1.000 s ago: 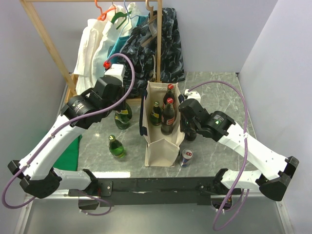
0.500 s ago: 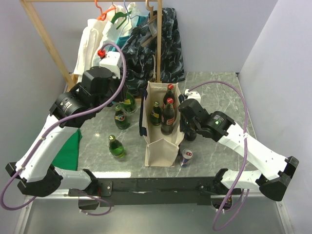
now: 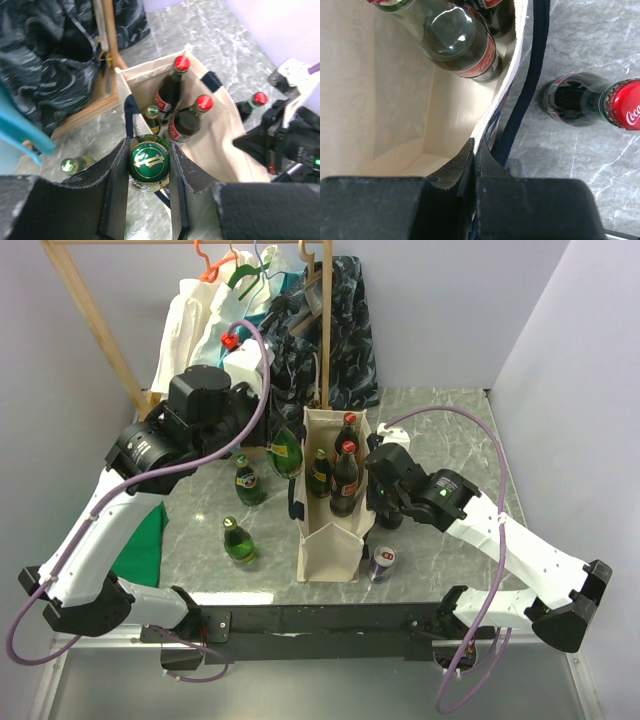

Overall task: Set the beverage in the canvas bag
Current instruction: Place the drink in the canvas bag.

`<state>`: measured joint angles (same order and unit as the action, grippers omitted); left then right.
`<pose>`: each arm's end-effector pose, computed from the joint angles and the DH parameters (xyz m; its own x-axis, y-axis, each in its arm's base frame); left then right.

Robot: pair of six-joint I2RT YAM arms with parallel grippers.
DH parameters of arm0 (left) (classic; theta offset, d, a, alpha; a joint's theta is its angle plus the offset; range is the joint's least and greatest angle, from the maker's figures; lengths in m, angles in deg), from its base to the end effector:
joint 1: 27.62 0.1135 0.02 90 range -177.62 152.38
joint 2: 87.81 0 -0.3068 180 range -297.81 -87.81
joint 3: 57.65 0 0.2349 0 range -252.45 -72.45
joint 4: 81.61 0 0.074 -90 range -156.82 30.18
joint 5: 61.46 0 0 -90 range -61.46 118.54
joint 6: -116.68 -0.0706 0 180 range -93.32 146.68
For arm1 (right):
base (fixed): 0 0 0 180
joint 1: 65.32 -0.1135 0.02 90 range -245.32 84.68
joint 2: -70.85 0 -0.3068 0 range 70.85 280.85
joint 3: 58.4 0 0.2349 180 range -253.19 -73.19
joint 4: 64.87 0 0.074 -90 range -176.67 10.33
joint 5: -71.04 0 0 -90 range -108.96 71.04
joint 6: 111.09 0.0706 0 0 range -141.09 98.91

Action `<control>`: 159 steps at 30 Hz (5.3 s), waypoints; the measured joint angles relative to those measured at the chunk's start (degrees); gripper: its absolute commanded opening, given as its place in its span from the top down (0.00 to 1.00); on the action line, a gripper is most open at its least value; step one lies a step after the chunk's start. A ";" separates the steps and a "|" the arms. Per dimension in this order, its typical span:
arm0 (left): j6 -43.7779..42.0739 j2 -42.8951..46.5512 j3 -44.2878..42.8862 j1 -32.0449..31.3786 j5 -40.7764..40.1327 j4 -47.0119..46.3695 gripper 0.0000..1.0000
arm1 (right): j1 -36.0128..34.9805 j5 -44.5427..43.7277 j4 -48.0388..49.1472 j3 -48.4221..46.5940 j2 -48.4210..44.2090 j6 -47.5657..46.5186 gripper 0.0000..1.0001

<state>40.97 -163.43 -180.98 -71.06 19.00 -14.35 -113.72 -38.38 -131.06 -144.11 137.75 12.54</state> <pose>0.1803 -0.1546 0.5364 -0.3748 0.0197 -0.9269 0.4872 0.8548 -0.1789 0.1617 0.1468 0.3680 -0.7146 -0.0182 -0.6993 -0.1922 0.9663 0.1713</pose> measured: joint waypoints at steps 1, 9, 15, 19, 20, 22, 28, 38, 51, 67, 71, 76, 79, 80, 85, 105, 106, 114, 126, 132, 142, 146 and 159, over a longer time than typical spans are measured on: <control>-0.09 -0.31 -0.46 0.00 0.85 -0.04 0.99 | 0.00 0.00 0.07 0.00 0.00 -0.02 1.00; -0.07 -1.70 -3.13 0.00 6.75 -2.47 0.99 | 0.00 0.26 0.76 0.00 0.33 -0.02 1.00; -0.09 -2.12 -3.78 0.02 8.66 -3.48 0.99 | 0.00 0.28 1.18 0.00 0.57 -0.04 1.00; -0.07 -2.67 -3.78 0.02 9.64 -3.63 0.99 | 0.00 0.28 1.18 0.00 0.57 -0.04 1.00; -0.07 -2.86 -3.78 0.02 9.84 -3.67 0.99 | 0.00 0.28 1.18 0.00 0.57 -0.04 1.00; -0.02 -3.23 -3.76 0.02 10.38 -3.78 0.99 | 0.00 0.28 1.18 0.00 0.57 -0.02 1.00; 0.42 -3.37 -1.14 -0.04 11.87 -6.08 0.99 | 0.00 0.28 1.20 0.00 0.57 -0.02 1.00; 1.95 -3.34 8.81 -0.44 12.09 -8.66 0.99 | 0.00 0.26 1.20 0.02 0.59 -0.04 1.00; 4.13 -3.17 16.52 -1.66 6.58 -12.76 0.99 | 0.00 0.20 1.25 0.00 0.85 -0.22 1.00; 5.55 -2.60 19.30 -2.27 -3.76 -16.39 0.99 | -0.02 -0.04 1.22 0.00 0.85 -0.22 1.00; 5.92 -2.60 19.54 -2.49 -4.94 -16.61 0.99 | -0.02 -0.11 1.20 0.00 0.85 -0.20 1.00; 6.05 -2.60 20.15 -2.73 -5.07 -17.88 0.99 | -0.11 -0.44 1.16 0.00 0.85 -0.20 1.00; 5.99 -2.67 20.72 -3.08 -4.94 -18.69 0.99 | -0.11 -0.50 1.11 0.00 0.83 -0.22 1.00; 5.97 -2.69 20.90 -3.17 -4.92 -18.95 0.99 | -0.11 -0.52 1.11 0.00 0.83 -0.22 1.00; 5.92 -3.63 22.10 -4.13 -4.92 -20.65 0.99 | -0.11 -0.70 0.98 0.00 0.83 -0.22 1.00; 5.95 -7.76 27.98 -4.76 -5.95 -25.70 0.99 | -0.11 -0.96 0.79 0.00 0.83 -0.22 1.00; 5.95 -7.76 27.98 -4.76 -5.99 -25.94 0.99 | -0.11 -0.96 0.79 0.00 0.83 -0.22 1.00; 5.97 -7.76 29.75 -4.76 -6.23 -27.61 0.99 | -0.11 -0.96 0.79 0.00 0.83 -0.20 1.00; 6.29 -8.76 32.17 -4.81 -6.19 -29.79 0.99 | -0.11 -0.98 0.79 0.11 0.72 -0.20 1.00; 6.40 -10.05 32.46 -4.81 -6.16 -30.62 0.99 | -0.11 -1.01 0.79 0.11 0.70 -0.20 1.00; 6.49 -10.38 33.59 -4.83 -6.01 -31.76 0.99 | -0.11 -1.07 0.76 0.11 0.70 -0.22 1.00; 6.93 -10.49 34.42 -4.81 -5.73 -32.06 0.99 | -0.11 -1.09 0.76 0.11 0.70 -0.24 1.00; 9.18 -10.60 38.16 -4.81 -4.85 -32.89 0.99 | -0.11 -1.09 0.76 0.11 0.70 -0.70 1.00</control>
<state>50.14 -174.03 -142.82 -75.86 14.15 -47.24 -113.83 -39.47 -130.30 -144.00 138.45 11.84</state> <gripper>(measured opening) 0.352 0.014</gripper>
